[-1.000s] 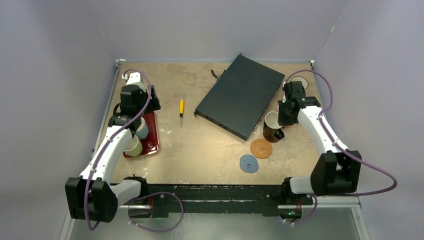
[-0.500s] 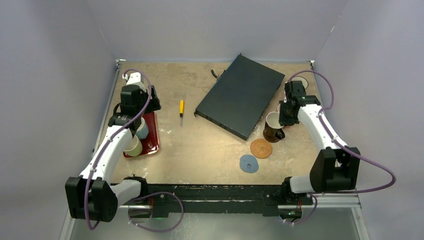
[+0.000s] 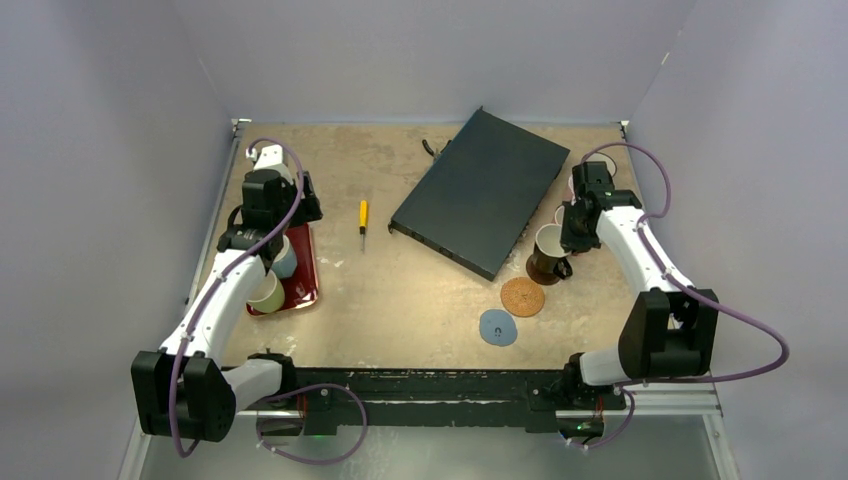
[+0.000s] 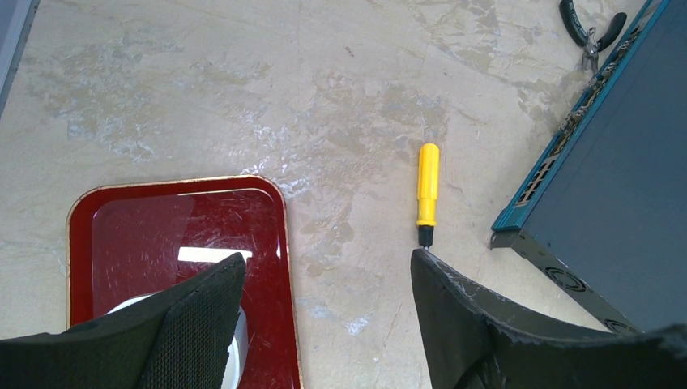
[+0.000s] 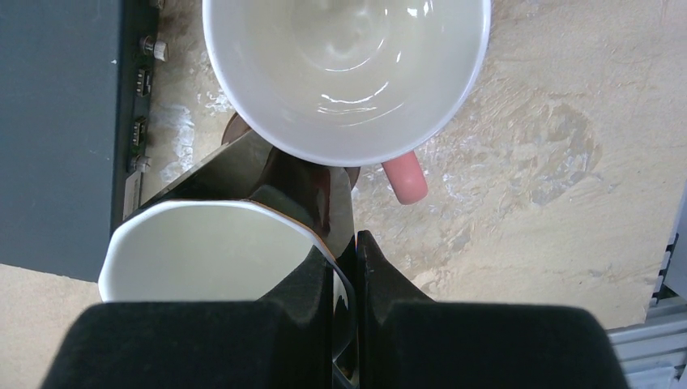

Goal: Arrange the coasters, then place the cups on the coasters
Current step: Place the cup on the coaster.

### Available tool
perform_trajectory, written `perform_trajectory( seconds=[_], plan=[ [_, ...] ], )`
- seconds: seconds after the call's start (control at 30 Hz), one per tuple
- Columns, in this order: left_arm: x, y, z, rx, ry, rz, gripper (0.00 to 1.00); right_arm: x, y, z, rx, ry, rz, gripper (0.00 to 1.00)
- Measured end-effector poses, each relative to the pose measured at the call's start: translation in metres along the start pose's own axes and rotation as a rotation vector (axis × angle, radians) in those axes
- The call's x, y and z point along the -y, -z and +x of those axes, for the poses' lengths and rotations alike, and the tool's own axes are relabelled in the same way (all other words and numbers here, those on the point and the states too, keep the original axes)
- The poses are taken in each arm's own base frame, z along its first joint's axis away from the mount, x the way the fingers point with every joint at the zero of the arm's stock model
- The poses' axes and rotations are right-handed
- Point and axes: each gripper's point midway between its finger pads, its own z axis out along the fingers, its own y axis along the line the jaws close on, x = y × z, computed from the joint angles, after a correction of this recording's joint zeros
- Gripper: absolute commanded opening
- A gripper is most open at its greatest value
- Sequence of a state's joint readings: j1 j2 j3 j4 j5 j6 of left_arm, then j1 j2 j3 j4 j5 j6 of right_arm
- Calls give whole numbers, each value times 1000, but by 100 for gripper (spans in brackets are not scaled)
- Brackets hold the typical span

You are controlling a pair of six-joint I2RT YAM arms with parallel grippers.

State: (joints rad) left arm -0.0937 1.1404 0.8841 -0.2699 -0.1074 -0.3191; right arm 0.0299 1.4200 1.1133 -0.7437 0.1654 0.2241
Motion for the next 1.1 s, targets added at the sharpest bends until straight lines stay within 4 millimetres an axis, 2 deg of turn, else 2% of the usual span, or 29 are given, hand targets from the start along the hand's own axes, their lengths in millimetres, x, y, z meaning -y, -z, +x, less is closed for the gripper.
perform_trajectory(
  seconds=[0.73,0.9,1.1],
  plan=[
    [0,-3,3,-12,-1,0,71,0,-11,3,-28,-16,-1,0],
    [0,-3,3,-12,-1,1,71,0,-11,3,-28,-25,-1,16],
    [1,-3,3,-13,-1,4,71,-2,-11,3,-29,-30,-12,25]
  ],
)
